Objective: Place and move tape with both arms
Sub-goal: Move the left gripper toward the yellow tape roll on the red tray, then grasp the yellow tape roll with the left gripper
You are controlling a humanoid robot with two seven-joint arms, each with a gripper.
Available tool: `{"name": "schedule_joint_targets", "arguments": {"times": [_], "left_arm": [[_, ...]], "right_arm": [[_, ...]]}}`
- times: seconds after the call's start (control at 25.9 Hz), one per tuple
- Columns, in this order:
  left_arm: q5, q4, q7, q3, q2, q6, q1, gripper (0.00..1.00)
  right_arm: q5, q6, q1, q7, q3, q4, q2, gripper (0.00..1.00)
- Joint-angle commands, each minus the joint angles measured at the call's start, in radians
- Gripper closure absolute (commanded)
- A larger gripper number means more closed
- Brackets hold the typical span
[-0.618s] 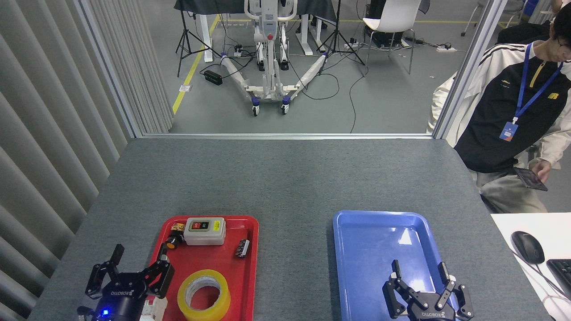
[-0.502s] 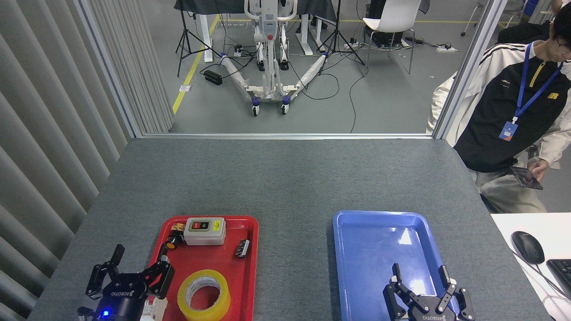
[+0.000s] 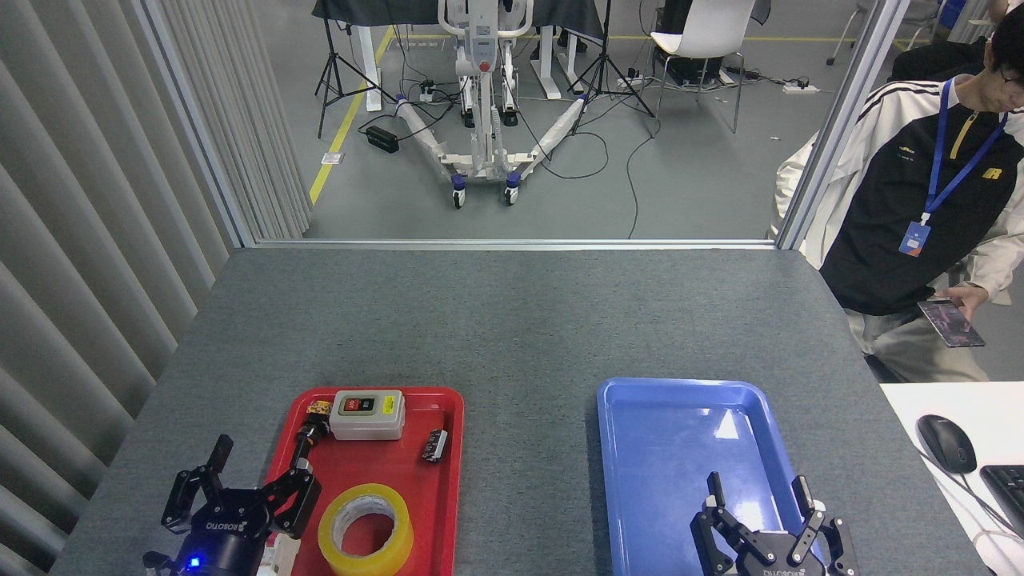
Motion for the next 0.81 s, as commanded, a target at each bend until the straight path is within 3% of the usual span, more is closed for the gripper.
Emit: {"name": "schedule_joint_targets", "arguments": {"times": [0.0, 0.23, 0.39, 0.5, 0.66, 0.77], "left_arm": [[-0.001, -0.032, -0.106, -0.042, 0.005, -0.006, -0.007, 0.00], [0.019, -0.072, -0.646, -0.079, 0.045, -0.012, -0.102, 0.00], [0.100, -0.047, -0.945, -0.179, 0.121, -0.015, -0.199, 0.00], [0.113, -0.044, -1.025, -0.204, 0.133, -0.032, -0.234, 0.00], [0.114, -0.021, -1.165, -0.208, 0.207, -0.044, -0.278, 0.00], [0.116, -0.018, -1.231, -0.231, 0.207, -0.052, -0.283, 0.00]], "right_arm": [[0.000, -0.001, 0.007, 0.001, -0.006, -0.002, -0.004, 0.00], [0.000, -0.001, 0.007, 0.001, -0.001, -0.001, -0.006, 0.00], [0.000, -0.003, 0.006, 0.001, 0.002, 0.001, -0.017, 0.00], [0.002, -0.021, 0.006, 0.001, 0.002, 0.001, -0.020, 0.00], [0.002, -0.030, 0.007, 0.001, 0.002, 0.001, -0.030, 0.00], [0.002, -0.039, 0.015, -0.001, 0.002, 0.001, -0.030, 0.00]]}}
